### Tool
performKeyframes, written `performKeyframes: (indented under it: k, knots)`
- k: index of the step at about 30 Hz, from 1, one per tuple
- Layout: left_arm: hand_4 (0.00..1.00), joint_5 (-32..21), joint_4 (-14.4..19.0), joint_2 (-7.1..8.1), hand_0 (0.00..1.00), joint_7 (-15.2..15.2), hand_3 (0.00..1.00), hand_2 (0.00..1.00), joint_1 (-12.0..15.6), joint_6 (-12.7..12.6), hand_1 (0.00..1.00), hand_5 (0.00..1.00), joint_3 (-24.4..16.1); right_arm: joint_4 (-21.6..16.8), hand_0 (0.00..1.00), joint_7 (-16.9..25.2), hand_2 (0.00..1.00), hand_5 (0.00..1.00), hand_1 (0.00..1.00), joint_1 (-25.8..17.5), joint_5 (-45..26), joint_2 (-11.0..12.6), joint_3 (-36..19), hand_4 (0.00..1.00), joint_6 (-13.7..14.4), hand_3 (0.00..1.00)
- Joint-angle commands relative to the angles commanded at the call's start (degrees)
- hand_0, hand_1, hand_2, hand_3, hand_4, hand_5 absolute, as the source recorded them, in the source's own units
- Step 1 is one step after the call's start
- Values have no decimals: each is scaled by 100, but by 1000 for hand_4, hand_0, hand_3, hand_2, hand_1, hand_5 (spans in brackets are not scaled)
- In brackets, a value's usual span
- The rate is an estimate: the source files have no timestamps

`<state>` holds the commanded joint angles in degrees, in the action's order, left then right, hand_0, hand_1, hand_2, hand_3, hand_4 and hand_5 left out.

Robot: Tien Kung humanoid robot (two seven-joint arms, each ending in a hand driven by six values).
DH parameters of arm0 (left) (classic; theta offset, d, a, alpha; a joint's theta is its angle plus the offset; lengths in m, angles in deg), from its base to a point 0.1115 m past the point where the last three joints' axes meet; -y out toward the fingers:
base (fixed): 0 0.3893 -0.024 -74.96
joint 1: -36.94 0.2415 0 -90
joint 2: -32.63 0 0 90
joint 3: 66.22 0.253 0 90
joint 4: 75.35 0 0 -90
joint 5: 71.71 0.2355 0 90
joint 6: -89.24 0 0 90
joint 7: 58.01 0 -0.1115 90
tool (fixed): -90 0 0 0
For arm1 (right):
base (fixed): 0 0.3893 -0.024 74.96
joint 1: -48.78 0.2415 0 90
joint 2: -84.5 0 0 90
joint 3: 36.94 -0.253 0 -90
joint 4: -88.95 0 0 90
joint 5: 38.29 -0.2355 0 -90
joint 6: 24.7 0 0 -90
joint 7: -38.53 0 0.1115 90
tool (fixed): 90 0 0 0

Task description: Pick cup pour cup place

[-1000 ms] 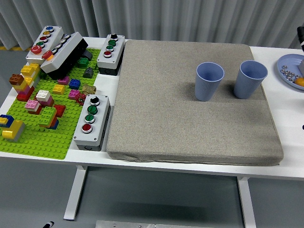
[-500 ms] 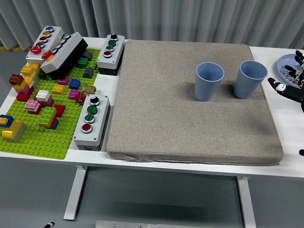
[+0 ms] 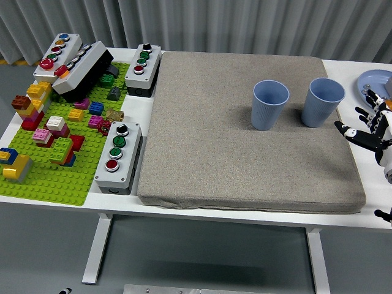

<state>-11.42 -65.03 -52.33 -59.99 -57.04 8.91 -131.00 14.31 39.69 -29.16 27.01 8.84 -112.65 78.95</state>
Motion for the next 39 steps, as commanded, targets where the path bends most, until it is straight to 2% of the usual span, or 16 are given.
performKeyframes:
  k: [2, 6, 12, 20, 39]
  knots:
    - [636, -8, 0, -1, 837, 2, 806, 885, -4, 1, 808, 998, 11, 130, 951, 52, 985, 131, 874, 16, -98, -16, 10, 856, -124, 998]
    - [636, -17, 0, -3, 837, 3, 806, 885, -16, 1, 808, 998, 15, 275, 951, 69, 985, 131, 874, 55, -132, -25, 19, 856, -198, 998]
    - [637, -10, 0, -7, 837, -2, 806, 885, -22, 4, 808, 998, 17, 471, 944, 120, 982, 136, 874, 152, -182, -63, 49, 851, -187, 998]
    - [637, -12, 0, 0, 836, -1, 806, 884, -47, 6, 808, 998, 28, 1001, 945, 249, 969, 141, 871, 501, -273, -168, 17, 850, -169, 998]
    - [636, -15, 0, 7, 837, 0, 806, 883, -75, 8, 808, 998, 50, 1354, 945, 323, 960, 147, 868, 843, -390, -211, 247, 846, -212, 998]
